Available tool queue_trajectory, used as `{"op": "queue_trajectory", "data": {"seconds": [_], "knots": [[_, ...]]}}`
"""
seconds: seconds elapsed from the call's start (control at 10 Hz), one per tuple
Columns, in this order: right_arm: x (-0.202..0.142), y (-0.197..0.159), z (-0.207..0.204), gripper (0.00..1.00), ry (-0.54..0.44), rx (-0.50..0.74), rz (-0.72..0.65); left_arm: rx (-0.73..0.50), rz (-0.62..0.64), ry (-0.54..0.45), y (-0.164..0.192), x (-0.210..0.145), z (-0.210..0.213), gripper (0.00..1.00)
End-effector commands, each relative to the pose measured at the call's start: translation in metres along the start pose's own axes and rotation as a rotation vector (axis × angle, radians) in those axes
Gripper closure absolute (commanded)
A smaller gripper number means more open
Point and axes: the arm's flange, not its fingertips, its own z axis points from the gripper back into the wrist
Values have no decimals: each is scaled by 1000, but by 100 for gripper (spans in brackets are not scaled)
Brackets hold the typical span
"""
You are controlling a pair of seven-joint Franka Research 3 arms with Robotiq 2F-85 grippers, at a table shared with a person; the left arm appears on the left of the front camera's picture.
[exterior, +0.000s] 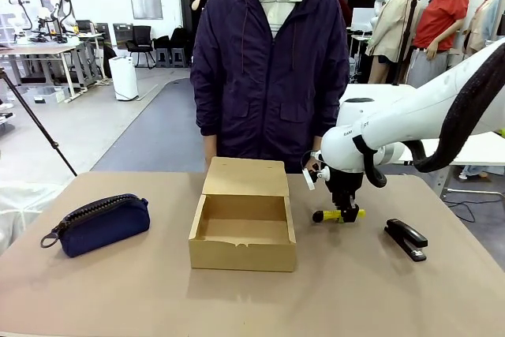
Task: Pack the items into the box.
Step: Pick up the item specified by the human and place it in the Mailer Box.
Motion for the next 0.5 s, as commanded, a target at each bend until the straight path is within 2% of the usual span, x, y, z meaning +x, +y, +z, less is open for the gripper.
{"op": "queue_trajectory", "data": {"seconds": [0.0,0.4], "knots": [[1,-5,6,100,-38,39,24,-24,-13,-5,-2,1,0,0],[2,-6,7,100,-38,58,29,-24,-13,-5,-2,1,0,0]]}}
